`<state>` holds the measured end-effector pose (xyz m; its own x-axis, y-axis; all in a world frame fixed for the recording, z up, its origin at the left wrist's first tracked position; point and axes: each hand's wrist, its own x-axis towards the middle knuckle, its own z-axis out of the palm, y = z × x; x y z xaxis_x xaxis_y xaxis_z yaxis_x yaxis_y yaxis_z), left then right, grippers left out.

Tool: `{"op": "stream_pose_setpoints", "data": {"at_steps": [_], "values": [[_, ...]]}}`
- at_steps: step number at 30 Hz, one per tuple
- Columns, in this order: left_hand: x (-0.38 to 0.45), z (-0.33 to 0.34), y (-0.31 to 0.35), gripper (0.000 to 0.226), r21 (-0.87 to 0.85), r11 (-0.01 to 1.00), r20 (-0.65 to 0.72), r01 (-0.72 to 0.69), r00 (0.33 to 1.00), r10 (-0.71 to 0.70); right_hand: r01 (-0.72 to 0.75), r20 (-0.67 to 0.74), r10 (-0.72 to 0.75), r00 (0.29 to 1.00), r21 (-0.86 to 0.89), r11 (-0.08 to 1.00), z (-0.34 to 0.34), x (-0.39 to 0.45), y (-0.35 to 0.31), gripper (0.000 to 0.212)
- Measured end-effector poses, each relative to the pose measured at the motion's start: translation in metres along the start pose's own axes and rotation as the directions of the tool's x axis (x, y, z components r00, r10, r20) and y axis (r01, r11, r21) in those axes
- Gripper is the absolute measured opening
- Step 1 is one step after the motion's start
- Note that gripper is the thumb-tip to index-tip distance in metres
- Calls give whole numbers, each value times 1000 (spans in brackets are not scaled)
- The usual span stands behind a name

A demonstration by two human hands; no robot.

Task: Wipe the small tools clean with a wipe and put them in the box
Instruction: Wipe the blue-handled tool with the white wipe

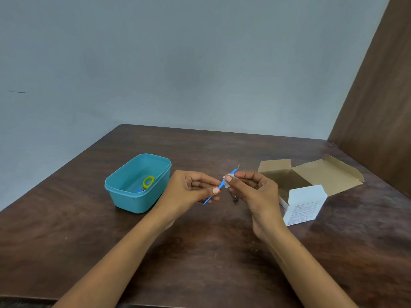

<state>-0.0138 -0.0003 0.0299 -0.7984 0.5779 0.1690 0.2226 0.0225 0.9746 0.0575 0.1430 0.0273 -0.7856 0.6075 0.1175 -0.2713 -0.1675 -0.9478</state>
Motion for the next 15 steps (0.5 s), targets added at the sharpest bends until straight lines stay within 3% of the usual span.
{"op": "stream_pose_setpoints", "data": {"at_steps": [4,10,15], "values": [[0,-4,1,17,-16,997,2,75,997,-75,78,-37,-79,996,-27,997,-1,2,0,19],[1,-9,2,22,14,997,12,77,997,-78,142,-55,-148,987,-91,986,-1,3,2,17],[3,-8,0,17,26,998,-55,60,997,-59,287,-8,-316,949,-397,872,-4,1,6,16]]}}
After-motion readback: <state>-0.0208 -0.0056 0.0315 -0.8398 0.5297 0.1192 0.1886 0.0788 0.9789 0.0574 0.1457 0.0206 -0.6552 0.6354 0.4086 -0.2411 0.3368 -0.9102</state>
